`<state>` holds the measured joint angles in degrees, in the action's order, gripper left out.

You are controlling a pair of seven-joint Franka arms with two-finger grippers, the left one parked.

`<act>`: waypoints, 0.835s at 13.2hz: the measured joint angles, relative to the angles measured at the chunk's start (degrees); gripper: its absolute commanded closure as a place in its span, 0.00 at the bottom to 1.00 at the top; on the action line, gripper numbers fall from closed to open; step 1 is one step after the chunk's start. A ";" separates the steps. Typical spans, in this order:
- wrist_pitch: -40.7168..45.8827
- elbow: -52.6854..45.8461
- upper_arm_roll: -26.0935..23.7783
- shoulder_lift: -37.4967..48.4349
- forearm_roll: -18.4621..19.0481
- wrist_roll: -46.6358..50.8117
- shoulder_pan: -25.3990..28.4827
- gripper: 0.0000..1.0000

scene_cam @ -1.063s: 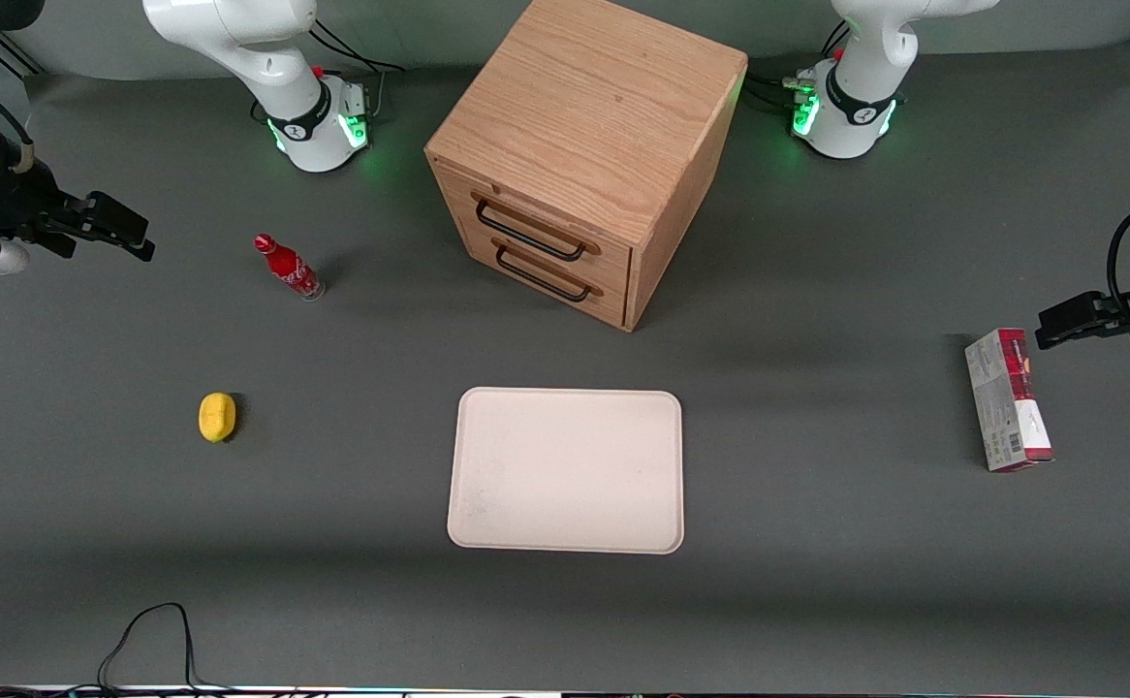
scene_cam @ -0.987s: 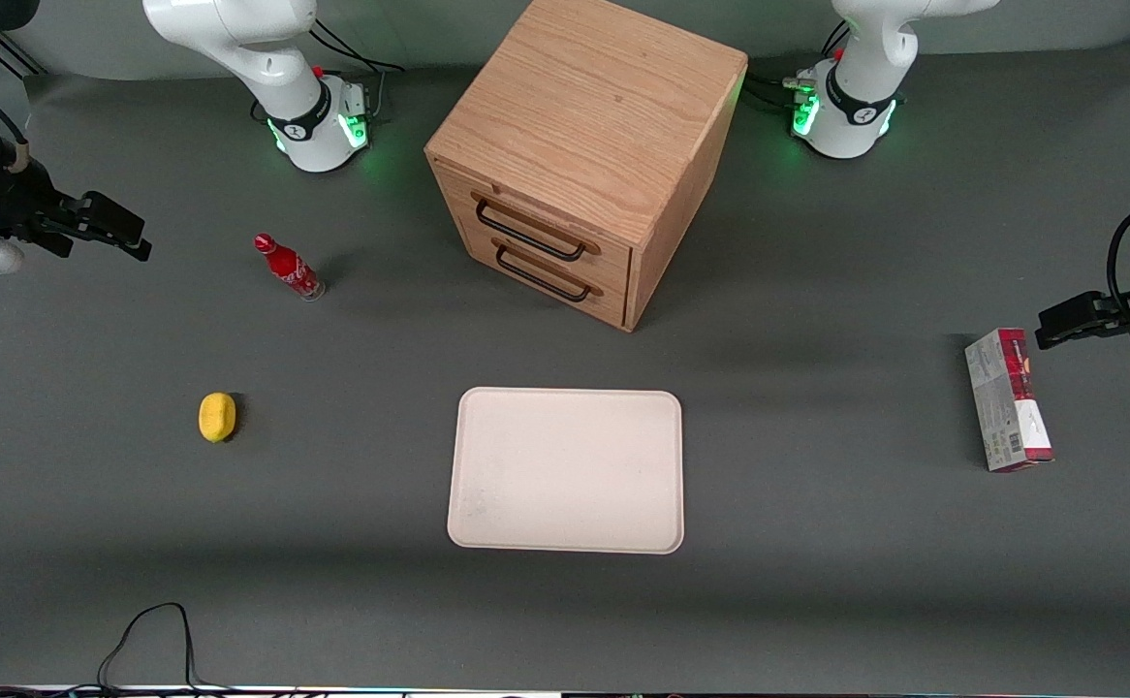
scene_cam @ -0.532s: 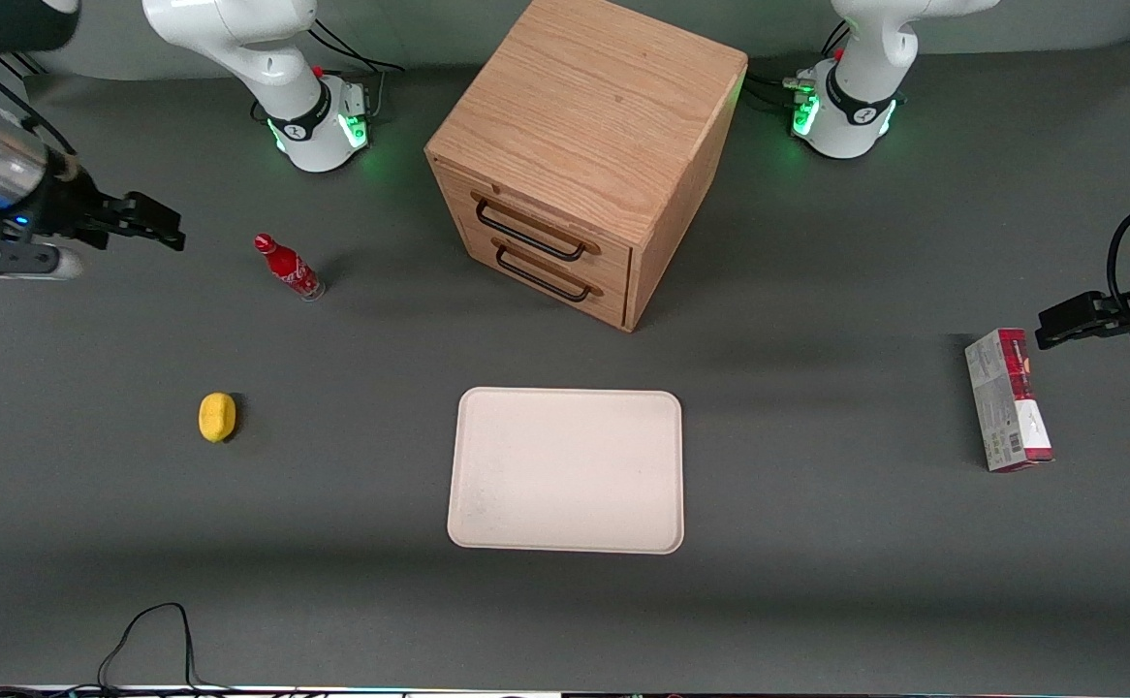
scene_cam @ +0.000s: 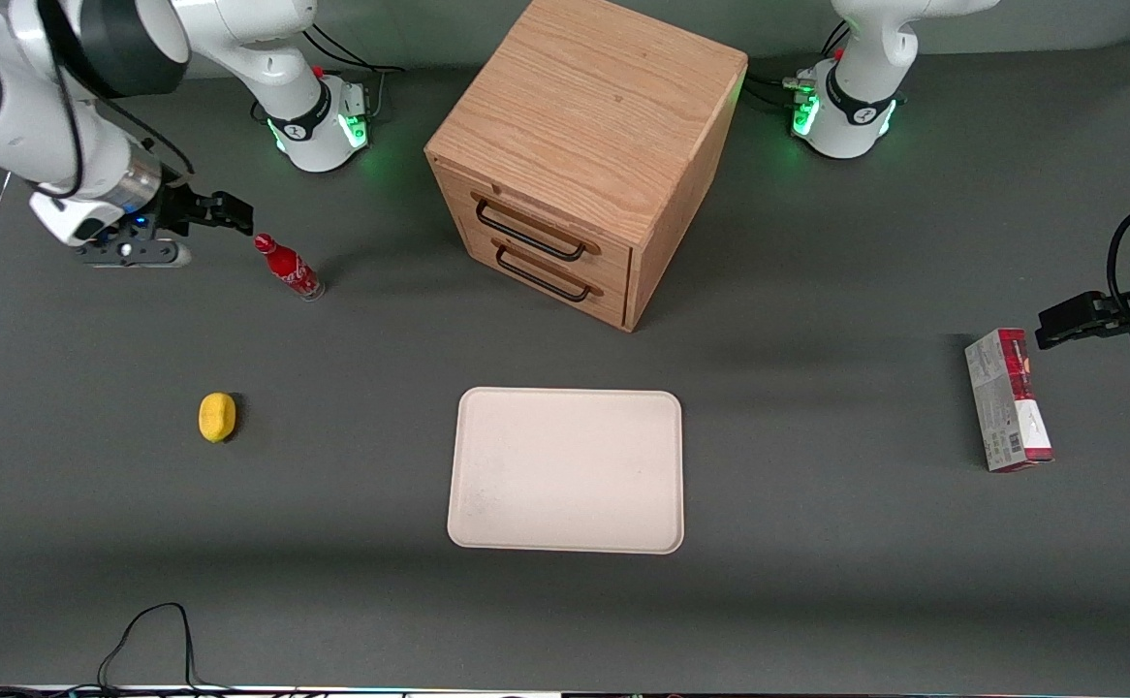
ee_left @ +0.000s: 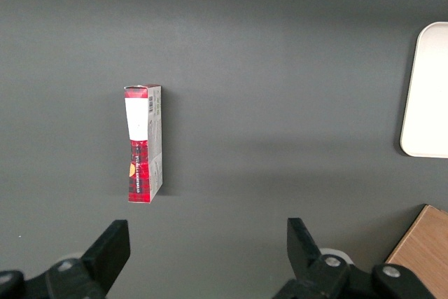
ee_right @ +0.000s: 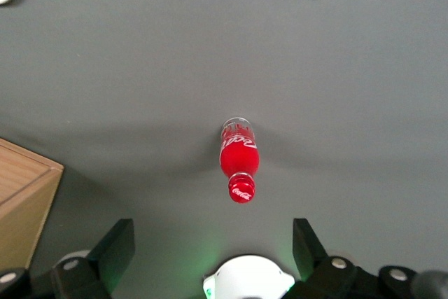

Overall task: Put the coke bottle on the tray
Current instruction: 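Move the open right gripper down over the red Coca-Cola bottle, then close the right gripper around the bottle's neck and lift it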

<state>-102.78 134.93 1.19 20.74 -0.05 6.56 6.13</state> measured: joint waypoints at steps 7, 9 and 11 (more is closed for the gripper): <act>-24.41 21.48 0.10 3.16 0.12 -2.27 0.04 0.00; -27.18 24.56 0.21 3.16 1.75 -2.62 0.04 0.00; -27.36 25.08 0.56 3.16 2.70 -2.82 0.04 0.00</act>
<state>-130.14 160.01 1.74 23.90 2.65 3.75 6.17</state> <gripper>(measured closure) 0.000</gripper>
